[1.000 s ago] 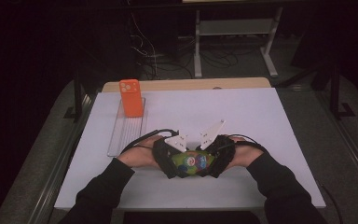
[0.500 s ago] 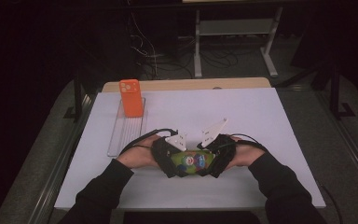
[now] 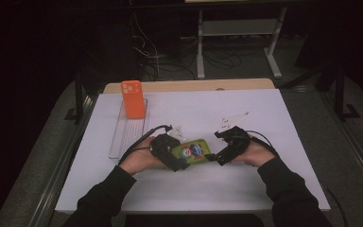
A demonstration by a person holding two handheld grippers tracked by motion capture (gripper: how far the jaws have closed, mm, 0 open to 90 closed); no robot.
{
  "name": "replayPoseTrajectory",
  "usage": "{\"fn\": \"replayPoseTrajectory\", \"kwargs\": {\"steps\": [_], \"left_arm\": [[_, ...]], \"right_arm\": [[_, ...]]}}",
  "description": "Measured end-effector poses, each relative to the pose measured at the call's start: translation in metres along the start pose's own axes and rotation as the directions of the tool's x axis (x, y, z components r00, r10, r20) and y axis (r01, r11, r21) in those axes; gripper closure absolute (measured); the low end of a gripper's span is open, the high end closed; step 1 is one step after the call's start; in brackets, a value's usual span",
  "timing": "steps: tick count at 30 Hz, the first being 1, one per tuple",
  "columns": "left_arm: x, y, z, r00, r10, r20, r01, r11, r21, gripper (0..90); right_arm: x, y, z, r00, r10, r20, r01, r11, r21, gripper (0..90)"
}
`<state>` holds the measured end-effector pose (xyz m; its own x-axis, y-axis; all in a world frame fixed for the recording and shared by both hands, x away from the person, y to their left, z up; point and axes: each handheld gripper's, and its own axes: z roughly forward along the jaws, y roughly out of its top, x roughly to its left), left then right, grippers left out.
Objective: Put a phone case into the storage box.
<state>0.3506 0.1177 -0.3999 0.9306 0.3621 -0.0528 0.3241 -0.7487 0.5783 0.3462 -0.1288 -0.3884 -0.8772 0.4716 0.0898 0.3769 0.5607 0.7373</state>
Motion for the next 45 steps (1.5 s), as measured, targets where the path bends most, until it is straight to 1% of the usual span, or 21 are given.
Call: {"fn": "replayPoseTrajectory", "kwargs": {"steps": [1, 3, 4, 5, 6, 7, 9, 11, 14, 16, 21, 23, 27, 28, 29, 32, 34, 36, 38, 42, 45], "left_arm": [[0.0, 0.0, 0.0, 0.9995, -0.027, -0.017, 0.027, 0.9996, -0.003, 15.4], [0.001, 0.0, 0.001, 0.9972, -0.057, -0.049, 0.056, 0.9983, -0.012, 15.4], [0.002, 0.0, 0.0, 0.9958, -0.063, -0.066, 0.063, 0.998, -0.006, 15.4], [0.002, 0.0, 0.0, 0.9935, -0.084, -0.077, 0.083, 0.9964, -0.016, 15.4], [0.004, 0.0, 0.0, 0.9927, -0.088, -0.083, 0.087, 0.9961, -0.01, 15.4], [0.004, 0.0, 0.0, 0.99, -0.107, -0.092, 0.106, 0.9942, -0.02, 15.4], [0.006, 0.0, -0.002, 0.9897, -0.099, -0.103, 0.099, 0.9951, -0.007, 15.4], [0.006, 0.0, -0.002, 0.9859, -0.129, -0.107, 0.129, 0.9917, -0.009, 15.4], [0.006, 0.0, -0.003, 0.9824, -0.148, -0.114, 0.148, 0.9889, -0.013, 15.4], [0.006, 0.0, -0.003, 0.9827, -0.144, -0.117, 0.144, 0.9895, -0.011, 15.4], [0.007, 0.0, -0.005, 0.9828, -0.148, -0.111, 0.146, 0.989, -0.023, 15.4], [0.008, 0.0, -0.006, 0.9829, -0.147, -0.111, 0.145, 0.989, -0.029, 15.4], [0.008, -0.001, -0.005, 0.9838, -0.145, -0.106, 0.143, 0.9895, -0.021, 15.4], [0.008, 0.0, -0.005, 0.9836, -0.145, -0.107, 0.144, 0.9894, -0.018, 15.4], [0.007, 0.0, -0.005, 0.9837, -0.144, -0.108, 0.143, 0.9896, -0.018, 15.4], [0.007, 0.0, -0.005, 0.9849, -0.14, -0.102, 0.139, 0.9902, -0.016, 15.4], [0.007, 0.0, -0.005, 0.9857, -0.136, -0.1, 0.135, 0.9907, -0.016, 15.4], [0.006, 0.0, -0.005, 0.9859, -0.136, -0.097, 0.136, 0.9907, -0.013, 15.4], [0.007, 0.0, -0.005, 0.9858, -0.137, -0.097, 0.136, 0.9906, -0.013, 15.4], [0.007, 0.0, -0.005, 0.9864, -0.134, -0.095, 0.133, 0.991, -0.014, 15.4], [0.006, 0.0, -0.004, 0.987, -0.132, -0.092, 0.132, 0.9912, -0.008, 15.4]], "right_arm": [[0.001, -0.002, 0.001, 0.9993, 0.021, 0.031, -0.021, 1.0, -0.003, 4.6], [0.001, -0.004, 0.003, 0.9976, 0.057, 0.039, -0.057, 0.998, -0.005, 7.6], [0.003, -0.005, 0.004, 0.9953, 0.073, 0.064, -0.072, 0.997, -0.012, 8.5], [0.004, -0.006, 0.006, 0.9944, 0.068, 0.08, -0.066, 0.998, -0.023, 6.7], [0.006, -0.007, 0.008, 0.993, 0.094, 0.072, -0.092, 0.995, -0.03, 5.0], [0.007, -0.008, 0.01, 0.9911, 0.11, 0.074, -0.109, 0.994, -0.026, 3.4], [0.011, -0.01, 0.015, 0.987, 0.111, 0.116, -0.109, 0.994, -0.022, 2.3], [0.015, -0.011, 0.021, 0.9808, 0.133, 0.143, -0.129, 0.991, -0.031, 1.3], [0.019, -0.014, 0.027, 0.9747, 0.165, 0.151, -0.159, 0.986, -0.055, 0.0], [0.022, -0.015, 0.031, 0.9695, 0.192, 0.152, -0.184, 0.981, -0.065, 0.0], [0.026, -0.015, 0.036, 0.9673, 0.188, 0.17, -0.179, 0.981, -0.069, 0.0], [0.025, -0.016, 0.036, 0.9696, 0.162, 0.183, -0.152, 0.986, -0.069, 0.0], [0.028, -0.015, 0.036, 0.968, 0.132, 0.213, -0.121, 0.991, -0.065, 0.0], [0.028, -0.015, 0.036, 0.9693, 0.105, 0.222, -0.094, 0.994, -0.061, 0.1], [0.028, -0.015, 0.035, 0.9705, 0.094, 0.222, -0.083, 0.995, -0.057, 0.1], [0.031, -0.015, 0.035, 0.967, 0.038, 0.252, -0.031, 0.999, -0.034, 0.1], [0.033, -0.015, 0.035, 0.961, 0.005, 0.276, 0.003, 1.0, -0.028, 0.1], [0.033, -0.015, 0.034, 0.9619, -0.002, 0.273, 0.011, 0.999, -0.031, 0.1], [0.034, -0.016, 0.034, 0.9567, -0.026, 0.29, 0.034, 0.999, -0.023, 0.1], [0.033, -0.017, 0.033, 0.9362, -0.11, 0.334, 0.114, 0.994, 0.008, 0.1], [0.033, -0.017, 0.033, 0.926, -0.141, 0.35, 0.144, 0.989, 0.018, 0.1]]}}
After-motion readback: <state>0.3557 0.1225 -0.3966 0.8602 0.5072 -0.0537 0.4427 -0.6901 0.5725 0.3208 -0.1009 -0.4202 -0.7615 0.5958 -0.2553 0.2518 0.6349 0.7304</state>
